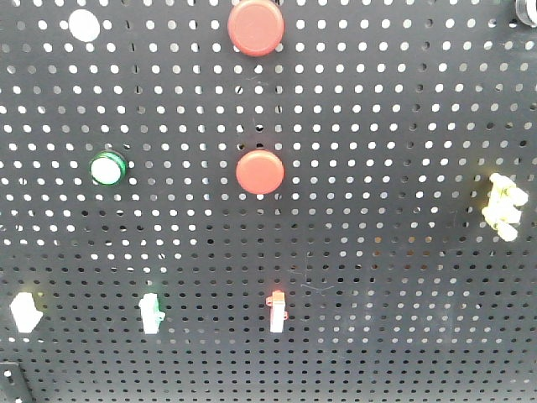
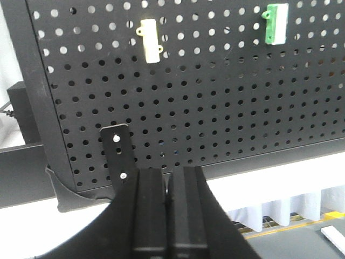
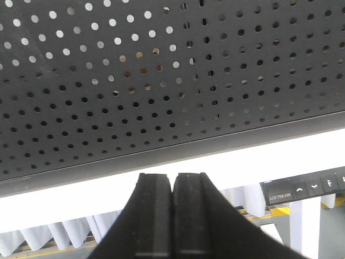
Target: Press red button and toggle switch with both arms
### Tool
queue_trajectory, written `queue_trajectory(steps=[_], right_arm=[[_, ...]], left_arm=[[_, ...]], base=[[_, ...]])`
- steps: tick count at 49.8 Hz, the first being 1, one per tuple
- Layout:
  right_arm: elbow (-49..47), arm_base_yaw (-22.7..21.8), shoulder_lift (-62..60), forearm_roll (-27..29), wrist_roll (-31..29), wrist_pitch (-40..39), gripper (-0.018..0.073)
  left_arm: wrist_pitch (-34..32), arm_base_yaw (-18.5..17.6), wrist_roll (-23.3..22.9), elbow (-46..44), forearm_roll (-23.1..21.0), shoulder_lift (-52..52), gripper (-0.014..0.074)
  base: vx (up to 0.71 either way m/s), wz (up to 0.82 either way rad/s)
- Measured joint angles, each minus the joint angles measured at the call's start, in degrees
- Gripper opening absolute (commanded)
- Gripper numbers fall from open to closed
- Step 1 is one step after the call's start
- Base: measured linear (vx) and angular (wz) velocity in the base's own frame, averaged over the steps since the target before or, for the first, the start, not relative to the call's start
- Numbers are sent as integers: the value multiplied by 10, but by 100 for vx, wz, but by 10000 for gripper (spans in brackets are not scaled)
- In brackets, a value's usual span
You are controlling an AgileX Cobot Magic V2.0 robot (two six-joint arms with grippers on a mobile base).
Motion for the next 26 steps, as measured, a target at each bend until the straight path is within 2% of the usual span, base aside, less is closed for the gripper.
queue_trajectory(steps=[26], right_arm=[[2, 0, 0, -1, 0, 0, -3]], left_arm=[[0, 0, 0, 0, 0, 0, 2]], base=[[0, 0]])
